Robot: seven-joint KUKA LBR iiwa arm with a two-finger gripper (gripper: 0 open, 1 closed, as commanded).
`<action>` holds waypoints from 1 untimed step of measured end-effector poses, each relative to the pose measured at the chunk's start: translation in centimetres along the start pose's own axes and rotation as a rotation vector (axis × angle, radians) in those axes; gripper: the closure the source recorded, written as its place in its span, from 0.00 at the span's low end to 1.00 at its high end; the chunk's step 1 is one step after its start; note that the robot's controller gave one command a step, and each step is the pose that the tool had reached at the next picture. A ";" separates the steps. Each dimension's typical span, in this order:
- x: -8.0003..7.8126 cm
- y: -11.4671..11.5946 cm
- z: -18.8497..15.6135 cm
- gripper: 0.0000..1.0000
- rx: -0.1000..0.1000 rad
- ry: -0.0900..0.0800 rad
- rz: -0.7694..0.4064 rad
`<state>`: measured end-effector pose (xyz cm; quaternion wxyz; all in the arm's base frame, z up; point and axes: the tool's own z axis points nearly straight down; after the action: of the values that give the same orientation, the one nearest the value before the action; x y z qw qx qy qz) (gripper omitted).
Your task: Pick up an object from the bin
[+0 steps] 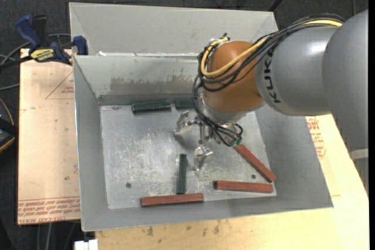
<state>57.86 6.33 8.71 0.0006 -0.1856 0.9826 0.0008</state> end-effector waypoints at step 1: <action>1.5 2.5 0.8 1.00 0.007 -0.023 -0.369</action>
Offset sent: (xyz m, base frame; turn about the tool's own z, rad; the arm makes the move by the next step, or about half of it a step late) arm 0.0000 0.0000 0.0000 0.0000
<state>55.55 8.10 7.93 0.0128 -0.3625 0.9319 -0.0006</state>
